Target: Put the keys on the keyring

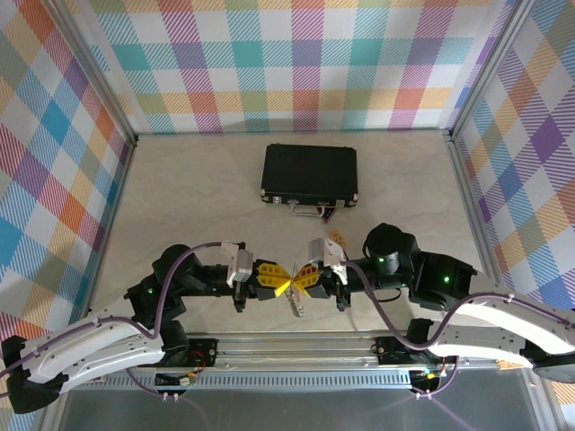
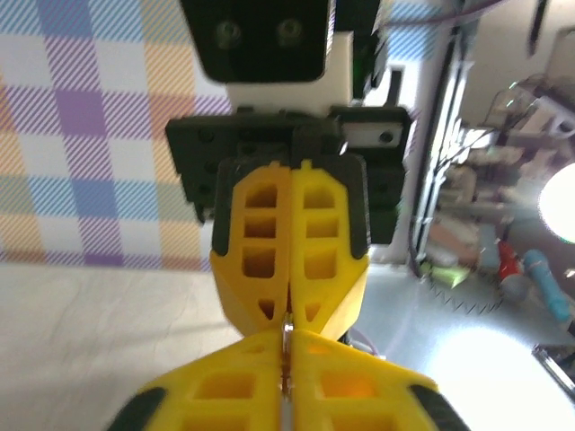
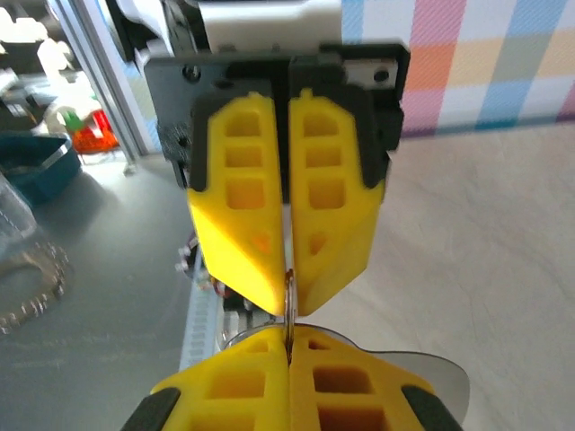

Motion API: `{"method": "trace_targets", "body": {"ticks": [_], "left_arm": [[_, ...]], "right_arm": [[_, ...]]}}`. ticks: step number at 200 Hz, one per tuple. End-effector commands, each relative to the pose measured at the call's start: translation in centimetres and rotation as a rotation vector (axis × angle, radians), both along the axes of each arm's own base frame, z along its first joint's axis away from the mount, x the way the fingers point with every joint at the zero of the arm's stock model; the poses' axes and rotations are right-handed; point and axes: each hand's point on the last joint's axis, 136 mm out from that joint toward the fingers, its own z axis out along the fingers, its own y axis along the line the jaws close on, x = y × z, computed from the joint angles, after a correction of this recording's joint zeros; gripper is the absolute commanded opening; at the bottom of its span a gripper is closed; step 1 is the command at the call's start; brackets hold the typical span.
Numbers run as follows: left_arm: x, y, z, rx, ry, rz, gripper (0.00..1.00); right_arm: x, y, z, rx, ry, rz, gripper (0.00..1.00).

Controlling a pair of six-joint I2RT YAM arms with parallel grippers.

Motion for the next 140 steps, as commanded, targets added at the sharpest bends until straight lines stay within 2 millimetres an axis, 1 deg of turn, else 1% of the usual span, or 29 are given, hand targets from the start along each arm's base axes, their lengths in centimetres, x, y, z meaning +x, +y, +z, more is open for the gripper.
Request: {"method": "trace_targets", "body": {"ticks": [1, 24, 39, 60, 81, 107, 140], "left_arm": [[1.2, 0.9, -1.2, 0.115, -0.021, 0.100, 0.20], [1.5, 1.4, -2.4, 0.201, -0.025, 0.121, 0.27], [1.4, 1.4, -2.6, 0.224, -0.021, 0.118, 0.29], [1.5, 1.4, -2.5, 0.231, -0.021, 0.117, 0.29], [1.4, 1.0, -2.2, 0.224, -0.023, 0.104, 0.27], [1.5, 0.4, -2.3, 0.227, -0.018, 0.088, 0.26], [1.4, -0.4, -3.0, 0.236, 0.003, 0.058, 0.26]], "right_arm": [[0.5, -1.1, 0.9, -0.065, -0.061, -0.026, 0.00], [1.1, -1.6, 0.2, -0.162, -0.073, -0.053, 0.00], [1.3, -1.6, -0.5, -0.220, -0.070, -0.054, 0.00], [1.3, -1.2, -1.6, -0.284, -0.061, -0.032, 0.00], [1.2, -0.7, -2.6, -0.337, -0.045, -0.003, 0.00], [1.1, -0.4, -2.7, -0.345, -0.045, 0.009, 0.00], [1.1, -0.1, -2.6, -0.332, -0.048, 0.019, 0.00]]}}
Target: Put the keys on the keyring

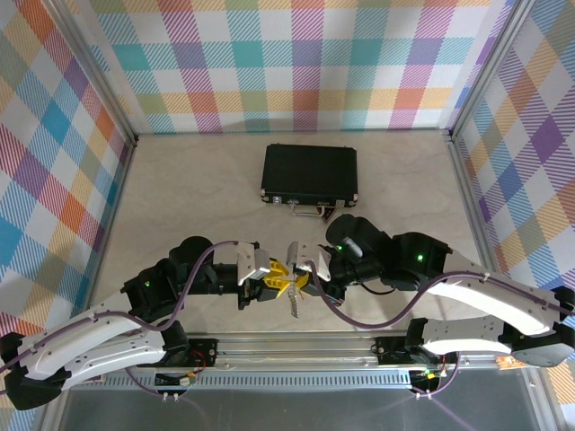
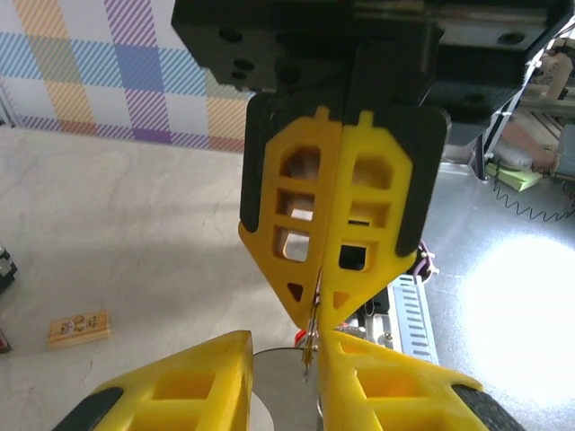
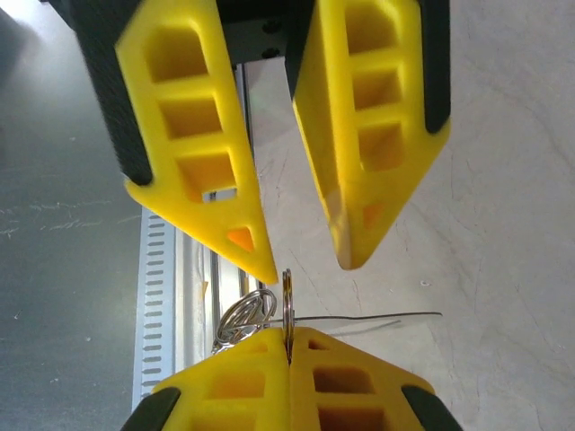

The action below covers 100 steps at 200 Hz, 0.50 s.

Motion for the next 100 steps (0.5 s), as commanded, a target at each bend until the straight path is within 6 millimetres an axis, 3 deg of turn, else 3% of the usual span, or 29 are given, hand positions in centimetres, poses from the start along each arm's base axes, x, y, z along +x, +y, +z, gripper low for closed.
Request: {"method": "trace_targets", "body": {"ticks": [1, 100], "left_arm": [[-0.56, -0.39, 1.55, -0.043, -0.019, -0.041, 0.26], [-0.52, -1.02, 0.94, -0.057, 0.014, -0.051, 0.08]], "right_arm": [[-0.50, 0.21, 2.07, 0.059, -0.027, 0.041, 0.00], [-1.14, 0.53, 2.21, 0.078, -0.002, 0.073, 0.00]]}}
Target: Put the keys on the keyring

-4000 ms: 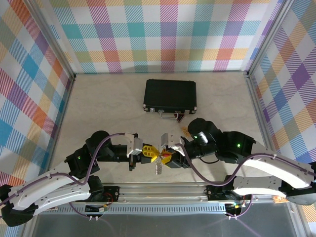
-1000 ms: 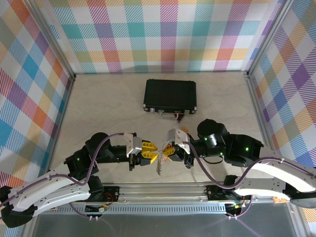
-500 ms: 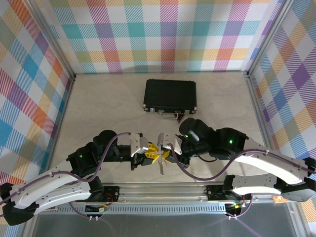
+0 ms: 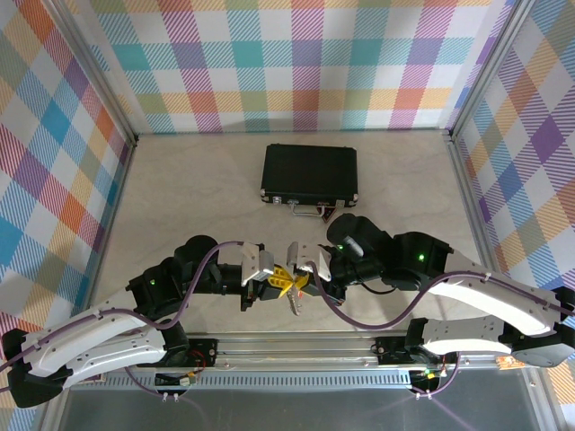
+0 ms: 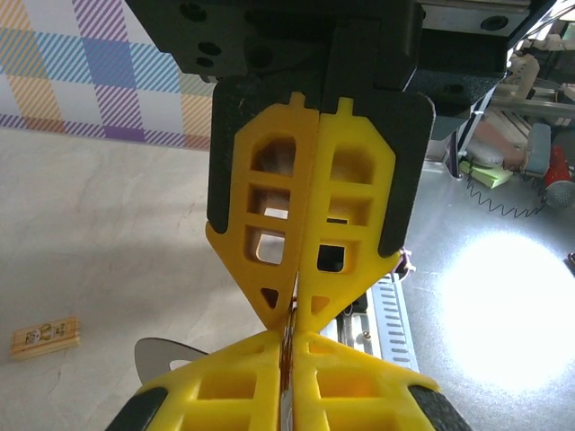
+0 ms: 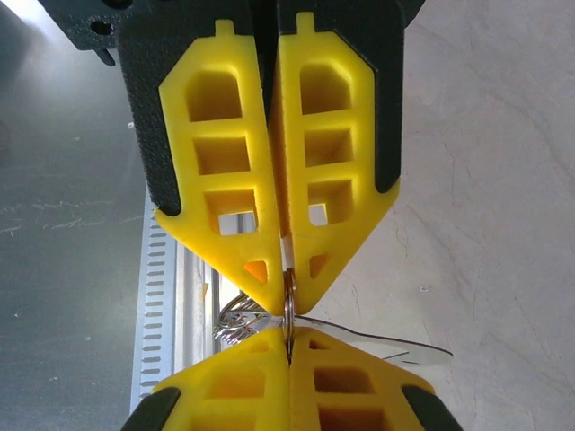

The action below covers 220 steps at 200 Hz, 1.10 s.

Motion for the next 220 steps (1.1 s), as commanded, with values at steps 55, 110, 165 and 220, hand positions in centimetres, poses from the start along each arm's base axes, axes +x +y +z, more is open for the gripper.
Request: {"method": "trace_targets", "body": {"ticks": [55, 110, 165, 220], "left_arm": [[-0.2, -0.2, 2.6, -0.135, -0.026, -0.009, 0.00], [-1.7, -0.3, 5.3, -0.286, -0.039, -0.093, 0.00], [-2.2, -0.2, 6.9, -0.382, -0.033, -0.127, 0.00], [-2.3, -0.3, 7.5, -0.425, -0.022, -0.135, 0.00]], "right_arm": [[-0.6, 0.4, 2.7, 0.121, -0.005, 0.015, 0.09], [-1.1, 0.1, 4.3, 0.249, 0.009, 0.002, 0.21], [-1.4, -0.3, 4.7, 0.282, 0.011, 0.001, 0.20], [-2.0, -0.6, 5.4, 0.341, 0.017, 0.023, 0.06]]}}
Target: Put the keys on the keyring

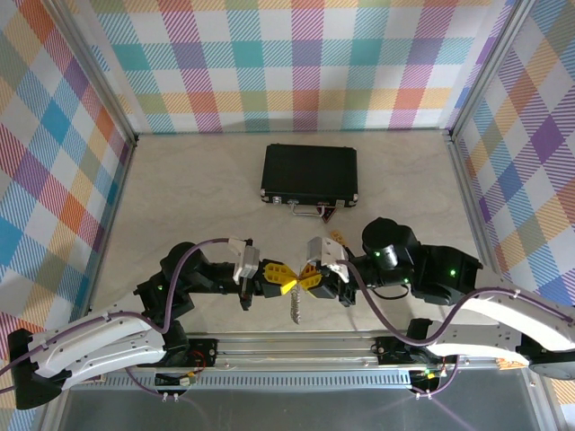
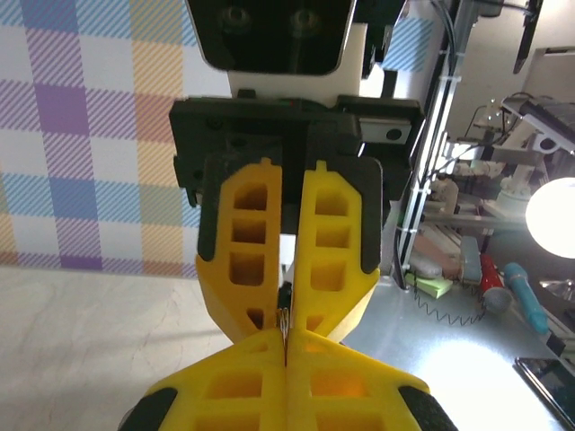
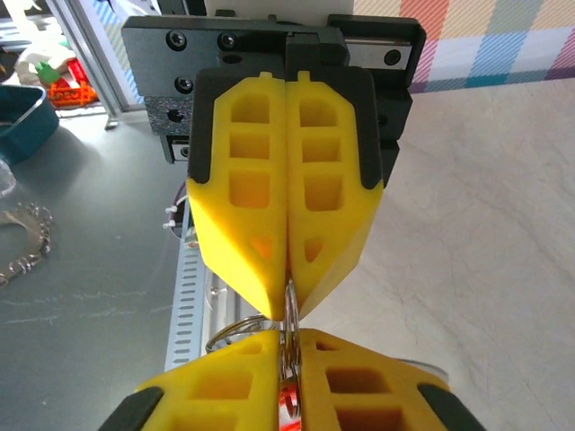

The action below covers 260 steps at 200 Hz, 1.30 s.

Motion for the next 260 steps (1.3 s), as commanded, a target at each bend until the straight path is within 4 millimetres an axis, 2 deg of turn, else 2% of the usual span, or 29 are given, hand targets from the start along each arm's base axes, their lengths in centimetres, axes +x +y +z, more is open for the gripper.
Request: {"method": "trace_targets", "body": {"ticks": [1, 19, 62, 93, 122, 172, 216, 260], "left_arm": [[-0.7, 0.4, 2.1, -0.095, -0.026, -0.032, 0.00], [-0.6, 0.1, 1.5, -0.071, -0.012, -0.034, 0.00], [0.3, 0.4, -0.2, 0.014, -0.016, 0.034, 0.00], [1.2, 0.8, -2.8, 0.171, -0.048, 0.098, 0.18], [1.6, 1.4, -3.7, 0.236, -0.070, 0.139, 0.23], [1.9, 1.3, -4.1, 0.260, -0.073, 0.149, 0.23], [2.0, 0.9, -4.0, 0.258, -0.076, 0.141, 0.23], [2.0, 0.5, -4.0, 0.256, -0.076, 0.132, 0.08]], "right_arm": [[-0.7, 0.1, 0.8, 0.050, 0.007, 0.030, 0.06], [-0.8, 0.1, 0.7, 0.048, 0.009, 0.039, 0.00], [-0.8, 0.0, 0.4, 0.036, 0.006, 0.042, 0.00], [0.0, -0.1, -0.3, -0.036, -0.014, 0.005, 0.00], [0.5, -0.1, -1.2, -0.119, -0.021, -0.002, 0.00], [1.1, 0.4, -2.7, -0.219, -0.027, -0.002, 0.00], [1.0, 0.8, -2.9, -0.229, -0.026, 0.018, 0.00], [0.9, 0.9, -3.0, -0.227, -0.022, 0.026, 0.00]]}}
